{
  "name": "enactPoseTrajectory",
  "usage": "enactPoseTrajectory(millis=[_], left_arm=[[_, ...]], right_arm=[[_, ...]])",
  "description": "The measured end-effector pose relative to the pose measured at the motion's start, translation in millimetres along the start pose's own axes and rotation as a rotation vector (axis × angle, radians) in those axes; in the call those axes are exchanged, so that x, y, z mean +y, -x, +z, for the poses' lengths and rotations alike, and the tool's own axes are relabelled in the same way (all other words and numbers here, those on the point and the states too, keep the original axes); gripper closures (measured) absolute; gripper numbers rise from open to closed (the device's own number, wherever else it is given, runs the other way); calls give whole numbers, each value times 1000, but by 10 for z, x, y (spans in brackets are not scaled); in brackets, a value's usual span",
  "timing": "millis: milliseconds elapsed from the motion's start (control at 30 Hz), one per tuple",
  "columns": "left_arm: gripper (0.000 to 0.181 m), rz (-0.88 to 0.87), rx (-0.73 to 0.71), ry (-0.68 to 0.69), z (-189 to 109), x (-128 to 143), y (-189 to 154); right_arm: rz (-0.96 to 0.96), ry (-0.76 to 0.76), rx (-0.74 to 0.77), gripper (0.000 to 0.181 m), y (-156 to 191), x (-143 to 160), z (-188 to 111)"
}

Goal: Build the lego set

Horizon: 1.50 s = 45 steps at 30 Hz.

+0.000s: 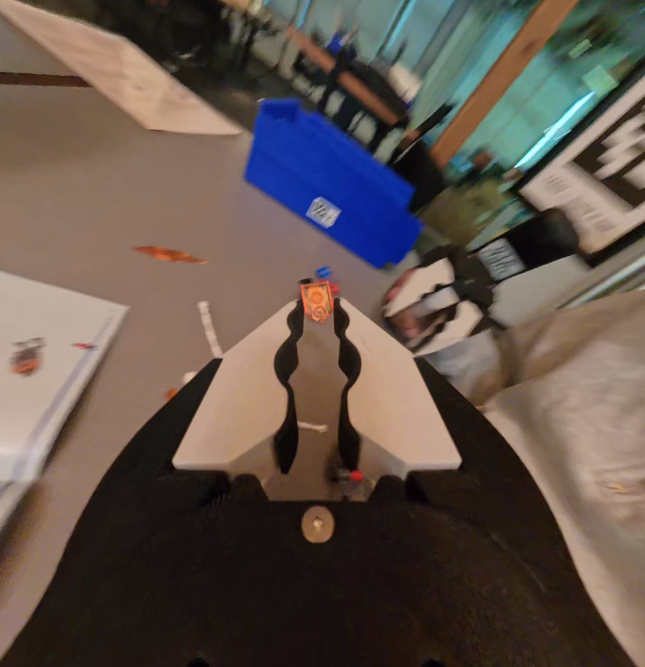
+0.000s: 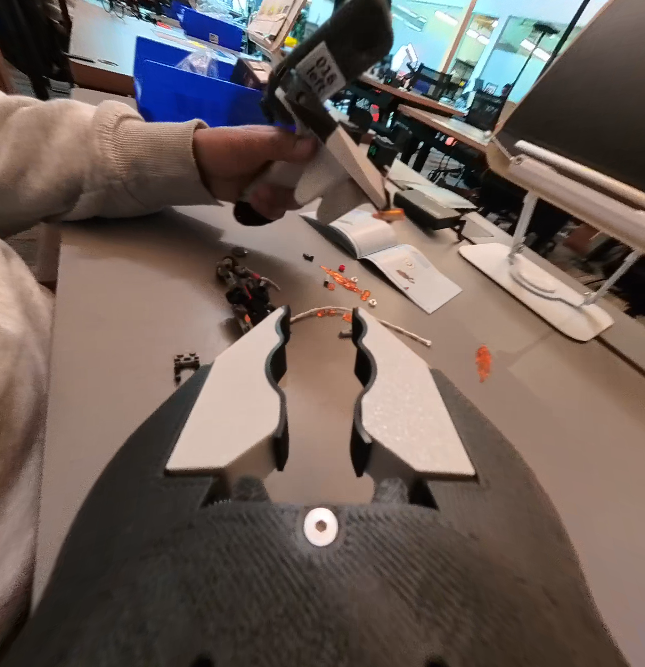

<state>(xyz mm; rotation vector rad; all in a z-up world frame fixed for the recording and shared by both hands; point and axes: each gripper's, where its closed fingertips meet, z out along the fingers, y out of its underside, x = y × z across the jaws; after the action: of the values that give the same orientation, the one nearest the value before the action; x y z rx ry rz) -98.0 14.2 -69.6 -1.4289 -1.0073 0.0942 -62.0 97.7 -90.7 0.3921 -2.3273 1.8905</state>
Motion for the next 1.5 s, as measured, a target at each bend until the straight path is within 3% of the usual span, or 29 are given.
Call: enactPoseTrajectory(millis=[133, 200, 333, 700, 900, 1033, 1100, 1200, 1500], left_arm=[[166, -225, 403, -40, -29, -18, -513], [166, -258, 477, -3, 5, 32, -641], [165, -252, 492, 95, 134, 192, -764], [166, -439, 607, 140, 342, 255, -1037], [165, -412, 610, 243, 370, 430, -1185], [165, -389, 590, 348, 339, 631, -1205], [165, -393, 581, 381, 325, 687, -1199], [165, -389, 562, 396, 306, 708, -1170], [165, -402, 561, 419, 301, 754, -1158]], right_arm=[[-98, -36, 94, 148, -64, -93, -56], [-148, -48, 134, 151, -82, -137, -85], [-227, -73, 185, 152, -83, -206, -122], [-290, -180, 225, 150, -13, -422, -210], [-236, -260, 79, 156, 184, -488, -210], [-146, -222, -89, 156, 339, -382, -139], [-146, -201, -137, 165, 414, -337, -113], [-176, -159, -161, 181, 474, -259, -68], [-104, -138, -208, 180, 486, -226, -59]])
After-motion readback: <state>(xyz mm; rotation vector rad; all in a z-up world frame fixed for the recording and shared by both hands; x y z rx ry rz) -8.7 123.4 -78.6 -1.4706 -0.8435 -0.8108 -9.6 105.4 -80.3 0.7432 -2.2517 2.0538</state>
